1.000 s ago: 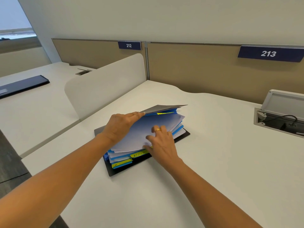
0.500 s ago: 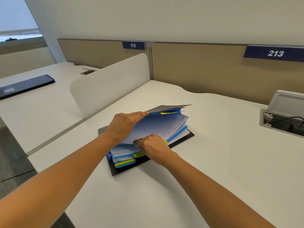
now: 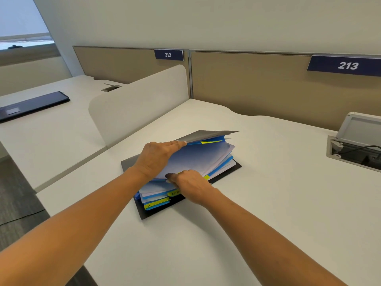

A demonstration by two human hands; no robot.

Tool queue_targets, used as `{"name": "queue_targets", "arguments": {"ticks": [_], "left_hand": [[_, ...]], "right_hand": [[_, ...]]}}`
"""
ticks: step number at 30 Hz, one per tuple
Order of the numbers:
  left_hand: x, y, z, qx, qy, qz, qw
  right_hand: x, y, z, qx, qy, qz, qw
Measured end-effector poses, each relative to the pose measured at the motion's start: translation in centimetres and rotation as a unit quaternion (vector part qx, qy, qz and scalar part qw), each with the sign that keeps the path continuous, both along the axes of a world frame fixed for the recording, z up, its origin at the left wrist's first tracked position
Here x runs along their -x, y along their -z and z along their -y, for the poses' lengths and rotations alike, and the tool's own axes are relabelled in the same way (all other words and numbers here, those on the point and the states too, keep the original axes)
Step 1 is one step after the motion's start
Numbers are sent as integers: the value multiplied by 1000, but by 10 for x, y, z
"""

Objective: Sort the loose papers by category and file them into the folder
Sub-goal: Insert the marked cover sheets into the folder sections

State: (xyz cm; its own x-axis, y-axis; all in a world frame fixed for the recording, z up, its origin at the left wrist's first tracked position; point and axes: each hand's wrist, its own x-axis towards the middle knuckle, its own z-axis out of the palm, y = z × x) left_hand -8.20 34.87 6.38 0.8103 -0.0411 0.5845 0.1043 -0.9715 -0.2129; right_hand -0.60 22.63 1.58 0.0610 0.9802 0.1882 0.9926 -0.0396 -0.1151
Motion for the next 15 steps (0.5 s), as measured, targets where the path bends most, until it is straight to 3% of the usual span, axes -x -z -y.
{"name": "queue_targets", "arguments": {"ticks": [3, 9, 15], "left_hand": [[-3, -2, 5, -1, -2, -4, 1000], [-6, 0, 12, 5, -26, -11, 1000], [-5, 3, 31, 4, -39, -40, 998]], "right_hand": [[-6, 0, 3, 10, 3, -5, 1000], [6, 1, 7, 18, 6, 93, 996], [14, 10, -1, 20, 3, 82, 996]]}}
